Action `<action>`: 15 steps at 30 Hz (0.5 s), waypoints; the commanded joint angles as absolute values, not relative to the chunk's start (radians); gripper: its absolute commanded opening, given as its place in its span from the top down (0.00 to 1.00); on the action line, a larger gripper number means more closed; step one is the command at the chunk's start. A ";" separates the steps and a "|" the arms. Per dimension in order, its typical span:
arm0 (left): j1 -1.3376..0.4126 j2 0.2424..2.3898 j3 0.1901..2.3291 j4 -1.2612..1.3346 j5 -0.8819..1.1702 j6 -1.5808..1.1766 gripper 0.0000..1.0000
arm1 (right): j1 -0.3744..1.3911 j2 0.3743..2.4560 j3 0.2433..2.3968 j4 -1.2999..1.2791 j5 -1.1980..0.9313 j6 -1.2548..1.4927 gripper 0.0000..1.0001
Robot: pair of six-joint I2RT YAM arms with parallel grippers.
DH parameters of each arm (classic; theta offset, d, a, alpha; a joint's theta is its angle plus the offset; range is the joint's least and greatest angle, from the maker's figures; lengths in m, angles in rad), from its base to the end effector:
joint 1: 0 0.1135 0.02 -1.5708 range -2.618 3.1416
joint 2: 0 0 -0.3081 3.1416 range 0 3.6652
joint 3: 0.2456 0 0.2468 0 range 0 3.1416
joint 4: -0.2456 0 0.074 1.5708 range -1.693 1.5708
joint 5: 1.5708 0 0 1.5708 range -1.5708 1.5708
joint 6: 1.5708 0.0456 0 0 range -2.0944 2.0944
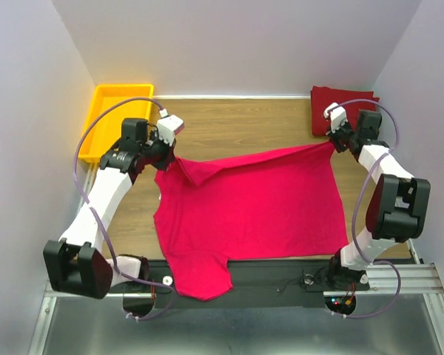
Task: Fold and stack the t-shirts
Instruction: Fold the tshirt
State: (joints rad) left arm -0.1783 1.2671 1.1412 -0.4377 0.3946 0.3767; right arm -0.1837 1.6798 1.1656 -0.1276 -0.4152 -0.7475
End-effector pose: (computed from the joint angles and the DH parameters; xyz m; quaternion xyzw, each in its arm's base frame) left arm 0.2636 -0.0653 0.3750 0.3263 0.8001 -0.1240 0.4879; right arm 0.3811 -0.0521 0.2850 -0.3320 0.8146 -0.0321 0.4744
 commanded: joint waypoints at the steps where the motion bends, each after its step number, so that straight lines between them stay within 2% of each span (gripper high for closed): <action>1: -0.184 1.151 1.072 -0.526 0.407 0.403 1.00 | -0.210 1.583 1.135 -0.141 -0.500 -0.848 0.99; 7: -0.192 1.034 1.060 -0.627 0.411 0.428 1.00 | -0.224 1.513 1.060 -0.172 -0.522 -0.937 0.99; 15: -0.196 1.058 1.100 -0.738 0.466 0.512 1.00 | -0.229 1.437 0.913 -0.193 -0.514 -1.132 0.99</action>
State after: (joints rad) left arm -0.1898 1.0435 1.0615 -0.6647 0.4168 0.4545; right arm -0.2173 1.4620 0.9493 -0.1856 -0.5072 -1.0203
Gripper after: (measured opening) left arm 0.018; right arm 0.024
